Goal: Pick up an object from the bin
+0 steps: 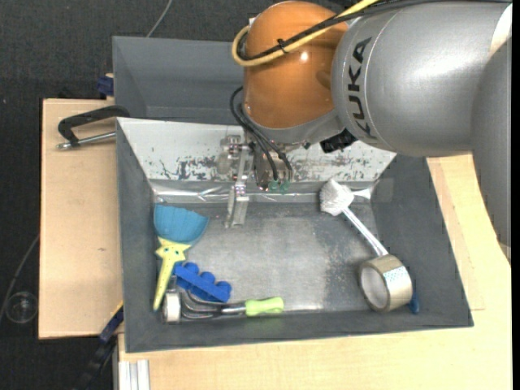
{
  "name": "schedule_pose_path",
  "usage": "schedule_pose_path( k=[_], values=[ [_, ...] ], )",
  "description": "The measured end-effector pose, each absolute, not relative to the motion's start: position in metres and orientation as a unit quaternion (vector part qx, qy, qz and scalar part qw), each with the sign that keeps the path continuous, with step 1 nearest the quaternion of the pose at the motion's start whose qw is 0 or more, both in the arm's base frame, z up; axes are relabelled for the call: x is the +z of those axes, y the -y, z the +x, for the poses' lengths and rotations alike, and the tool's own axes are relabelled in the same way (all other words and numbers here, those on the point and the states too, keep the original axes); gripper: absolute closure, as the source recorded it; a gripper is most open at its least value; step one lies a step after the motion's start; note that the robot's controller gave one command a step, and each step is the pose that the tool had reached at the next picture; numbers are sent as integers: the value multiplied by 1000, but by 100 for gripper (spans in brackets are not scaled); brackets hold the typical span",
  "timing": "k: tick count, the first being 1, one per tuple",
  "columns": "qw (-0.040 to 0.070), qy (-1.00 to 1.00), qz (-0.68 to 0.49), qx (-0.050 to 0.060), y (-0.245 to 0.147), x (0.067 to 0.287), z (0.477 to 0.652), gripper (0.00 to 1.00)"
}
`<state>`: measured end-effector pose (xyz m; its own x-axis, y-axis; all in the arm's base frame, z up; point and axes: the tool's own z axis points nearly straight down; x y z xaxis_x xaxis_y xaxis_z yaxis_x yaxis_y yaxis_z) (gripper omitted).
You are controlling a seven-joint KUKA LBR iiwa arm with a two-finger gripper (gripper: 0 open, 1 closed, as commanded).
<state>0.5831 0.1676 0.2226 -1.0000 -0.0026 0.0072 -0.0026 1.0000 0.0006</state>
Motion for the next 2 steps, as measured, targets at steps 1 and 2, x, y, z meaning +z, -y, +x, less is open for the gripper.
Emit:
schedule_pose_path(
  k=[1, 2],
  values=[
    [-1, 1000, 0, -1, -167, 228, 585, 0],
    [0, 999, 33, -1, -205, 140, 566, 0]
  ],
)
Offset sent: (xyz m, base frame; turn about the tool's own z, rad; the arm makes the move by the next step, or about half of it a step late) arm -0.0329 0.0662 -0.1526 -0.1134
